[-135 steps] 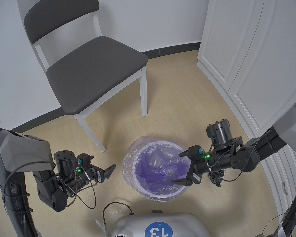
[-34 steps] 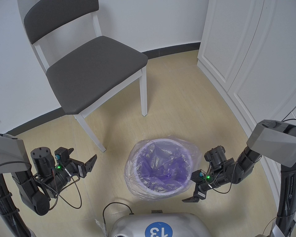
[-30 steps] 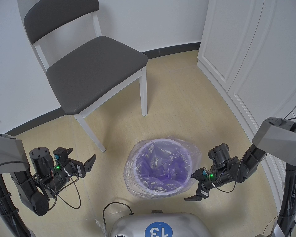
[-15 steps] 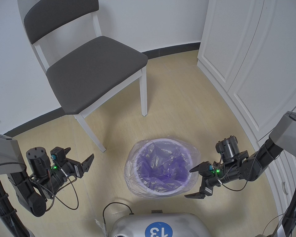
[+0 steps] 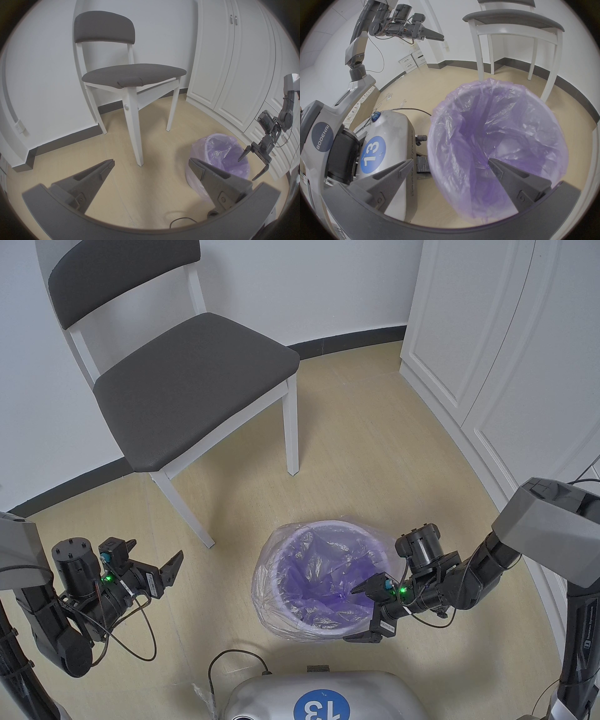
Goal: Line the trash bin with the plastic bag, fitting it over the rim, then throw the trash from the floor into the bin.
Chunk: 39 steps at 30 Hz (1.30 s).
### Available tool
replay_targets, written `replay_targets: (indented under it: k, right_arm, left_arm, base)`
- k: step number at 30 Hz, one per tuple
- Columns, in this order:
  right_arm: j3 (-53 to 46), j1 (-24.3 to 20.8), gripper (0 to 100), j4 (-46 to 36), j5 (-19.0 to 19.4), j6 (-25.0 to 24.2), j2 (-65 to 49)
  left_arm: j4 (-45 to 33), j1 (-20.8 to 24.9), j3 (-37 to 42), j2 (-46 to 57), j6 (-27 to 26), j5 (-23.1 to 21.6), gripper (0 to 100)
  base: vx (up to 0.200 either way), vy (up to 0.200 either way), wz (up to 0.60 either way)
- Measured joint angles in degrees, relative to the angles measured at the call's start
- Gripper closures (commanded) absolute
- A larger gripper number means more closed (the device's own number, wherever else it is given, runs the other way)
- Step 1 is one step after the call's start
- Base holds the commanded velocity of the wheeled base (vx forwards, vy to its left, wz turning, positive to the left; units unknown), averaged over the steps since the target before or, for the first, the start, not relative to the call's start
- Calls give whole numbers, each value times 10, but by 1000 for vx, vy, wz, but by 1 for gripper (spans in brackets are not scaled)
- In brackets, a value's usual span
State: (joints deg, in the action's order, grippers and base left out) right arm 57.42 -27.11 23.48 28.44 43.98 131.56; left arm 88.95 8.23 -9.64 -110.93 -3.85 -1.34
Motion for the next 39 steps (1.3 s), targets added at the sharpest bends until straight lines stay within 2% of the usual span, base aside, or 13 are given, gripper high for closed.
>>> replay_targets:
  k: [3,8,9,26,39]
  right_arm:
    - [13,-1,0,-1,18,-6,8]
    - [21,0,0,-2,21,-10,13]
    - [21,0,100,-2,21,-10,13]
    - [-7,-12,100,3,22,-6,-5]
    - [-58,-45,100,67,21,-7,18]
  left_arm:
    - [0,-9,6,8,-4,1,0]
    - [0,-14,10,16,-4,0,0]
    - [0,-14,12,18,-4,1,0]
    - [0,-12,21,23,-5,3,0]
    - [0,-10,28,23,-4,3,0]
  base:
    - [0,0,0]
    - [0,0,0]
    - [0,0,0]
    - [0,0,0]
    - [0,0,0]
